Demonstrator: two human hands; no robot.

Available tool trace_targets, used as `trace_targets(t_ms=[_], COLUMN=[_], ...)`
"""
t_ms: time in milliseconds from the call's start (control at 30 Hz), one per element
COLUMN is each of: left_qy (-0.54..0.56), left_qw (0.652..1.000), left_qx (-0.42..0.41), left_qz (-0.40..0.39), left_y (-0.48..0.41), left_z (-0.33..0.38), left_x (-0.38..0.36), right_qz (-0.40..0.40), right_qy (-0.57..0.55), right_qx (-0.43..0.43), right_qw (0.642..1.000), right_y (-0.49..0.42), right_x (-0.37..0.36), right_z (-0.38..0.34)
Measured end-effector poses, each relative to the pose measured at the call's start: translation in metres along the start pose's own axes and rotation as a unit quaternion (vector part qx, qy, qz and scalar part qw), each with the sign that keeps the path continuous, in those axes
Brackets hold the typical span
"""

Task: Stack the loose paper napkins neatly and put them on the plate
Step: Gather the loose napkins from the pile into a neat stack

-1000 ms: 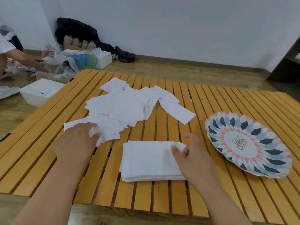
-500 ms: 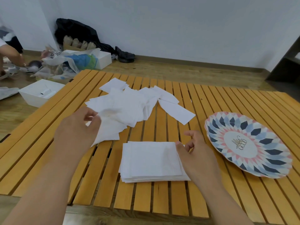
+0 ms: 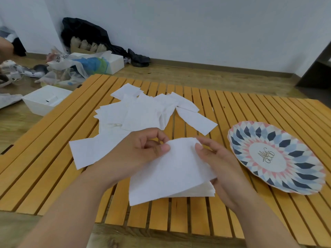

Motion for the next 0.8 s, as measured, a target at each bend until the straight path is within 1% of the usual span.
trace_targets(t_ms=[67,100,233,333,400,600,633,700,733,767,800], left_qy=[-0.018,-0.018,0.013,0.007,-0.030,-0.166,-0.171,-0.178,-0.214,-0.275,-0.341], left_qw=[1.000,0.999,0.997,0.992,0.990,0.977,0.976,0.971,0.962,0.944,0.920], left_qx=[0.010,0.020,0.063,0.087,0.100,0.111,0.115,0.136,0.149,0.163,0.175], left_qz=[0.019,0.025,0.042,0.090,0.098,0.075,0.076,0.079,0.079,0.078,0.085], left_y=[-0.001,-0.001,0.002,0.003,0.002,-0.001,-0.002,-0.001,0.001,0.003,0.006], left_z=[-0.003,-0.007,-0.022,-0.032,-0.040,-0.057,-0.059,-0.066,-0.069,-0.073,-0.075], left_x=[0.003,0.005,0.019,0.033,0.035,0.030,0.030,0.031,0.035,0.043,0.054], right_qz=[-0.004,0.008,0.089,0.132,0.152,0.197,0.206,0.230,0.244,0.257,0.266], right_qy=[0.033,0.040,0.056,0.147,0.211,0.383,0.412,0.487,0.521,0.543,0.552], right_qx=[0.000,0.001,0.006,0.025,0.041,0.074,0.079,0.085,0.089,0.097,0.106], right_qw=[0.999,0.999,0.994,0.980,0.965,0.899,0.884,0.838,0.813,0.793,0.783], right_y=[0.002,0.002,-0.003,-0.004,-0.005,-0.009,-0.008,-0.006,-0.004,-0.002,0.000], right_x=[-0.001,0.001,0.020,0.025,0.024,0.016,0.015,0.011,0.009,0.007,0.005], right_z=[-0.002,-0.002,-0.001,-0.003,-0.003,0.002,0.002,0.002,0.002,0.000,-0.001])
Point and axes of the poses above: each hand's wrist, its own y-axis away from the middle knuckle, its own x-axis out of the back of the hand, z = x × y, the point moved 8 cm from there along -y, towards the middle knuckle, and after that the axes turned 13 degrees about -x, right-handed, at the moved point
